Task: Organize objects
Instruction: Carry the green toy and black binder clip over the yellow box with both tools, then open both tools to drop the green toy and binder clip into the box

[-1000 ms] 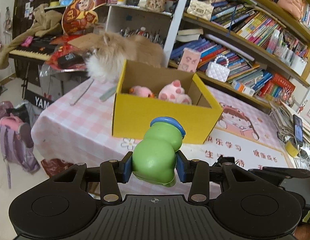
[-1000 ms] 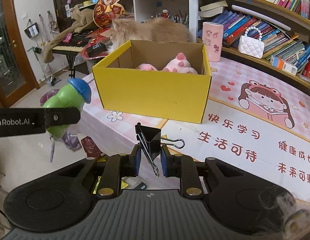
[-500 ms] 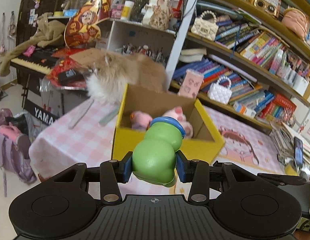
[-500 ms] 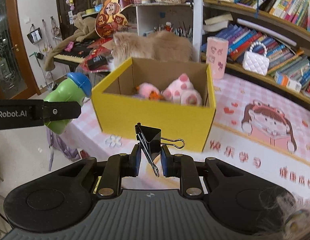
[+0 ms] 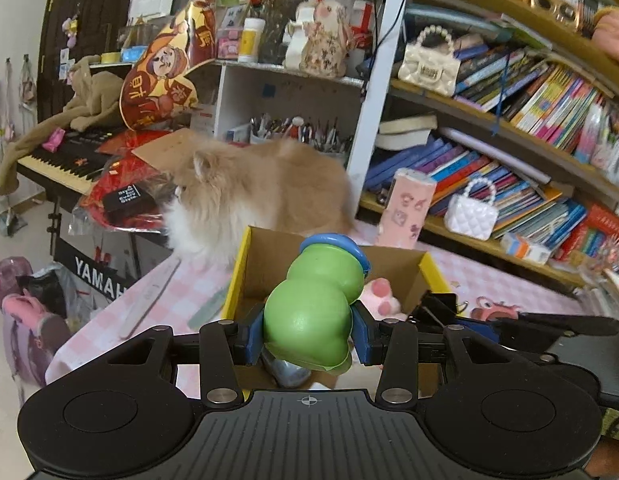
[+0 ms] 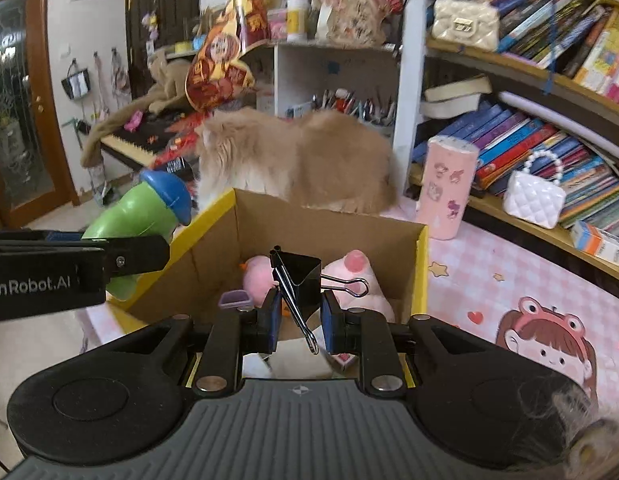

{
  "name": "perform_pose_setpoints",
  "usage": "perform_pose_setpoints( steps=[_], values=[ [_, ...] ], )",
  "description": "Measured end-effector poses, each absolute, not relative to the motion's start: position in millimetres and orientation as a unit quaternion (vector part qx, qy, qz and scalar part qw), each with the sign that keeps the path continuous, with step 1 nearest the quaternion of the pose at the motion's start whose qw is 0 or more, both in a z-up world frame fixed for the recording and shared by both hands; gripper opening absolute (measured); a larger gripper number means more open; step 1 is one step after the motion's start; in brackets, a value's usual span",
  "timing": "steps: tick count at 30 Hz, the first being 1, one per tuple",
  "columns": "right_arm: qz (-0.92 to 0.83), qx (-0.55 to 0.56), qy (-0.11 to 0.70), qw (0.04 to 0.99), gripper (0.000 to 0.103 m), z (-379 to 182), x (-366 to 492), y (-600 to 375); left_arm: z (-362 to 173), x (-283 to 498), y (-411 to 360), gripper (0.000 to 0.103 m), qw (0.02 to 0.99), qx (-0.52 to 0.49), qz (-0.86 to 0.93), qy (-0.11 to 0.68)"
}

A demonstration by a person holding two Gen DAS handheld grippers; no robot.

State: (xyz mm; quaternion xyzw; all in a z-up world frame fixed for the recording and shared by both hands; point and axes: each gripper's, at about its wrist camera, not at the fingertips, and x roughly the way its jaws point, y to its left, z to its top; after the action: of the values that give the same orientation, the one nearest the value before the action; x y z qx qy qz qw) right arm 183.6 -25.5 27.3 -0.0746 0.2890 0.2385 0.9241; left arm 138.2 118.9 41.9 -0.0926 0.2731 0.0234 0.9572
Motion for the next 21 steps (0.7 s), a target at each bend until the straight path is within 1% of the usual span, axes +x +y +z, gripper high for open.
perform_pose_setpoints(
  steps=[8,13,18,20,21],
  values=[
    [0.263,-0.125,0.335,0.896,0.019,-10.9,237.8,-7.9,15.0,180.4,105.6,0.042,0.945,-0.072,0.044,0.317],
    [0.274,-0.136,0.375,0.875,0.02,-26.3,263.8,-4.0,3.6,198.8,103.2,0.047,0.935,-0.074,0.055,0.342],
    [0.274,-0.136,0.385,0.871,0.02,-30.4,272.6,-5.8,-1.5,204.2,103.9,0.049,0.93,-0.086,0.063,0.351],
    [0.274,-0.134,0.384,0.872,0.028,-30.1,271.7,-7.1,-1.4,204.7,104.0,0.05,0.929,-0.089,0.064,0.354],
    [0.272,-0.133,0.382,0.873,0.035,-28.9,270.6,-8.0,0.6,202.2,104.5,0.05,0.93,-0.095,0.061,0.351]
  ],
)
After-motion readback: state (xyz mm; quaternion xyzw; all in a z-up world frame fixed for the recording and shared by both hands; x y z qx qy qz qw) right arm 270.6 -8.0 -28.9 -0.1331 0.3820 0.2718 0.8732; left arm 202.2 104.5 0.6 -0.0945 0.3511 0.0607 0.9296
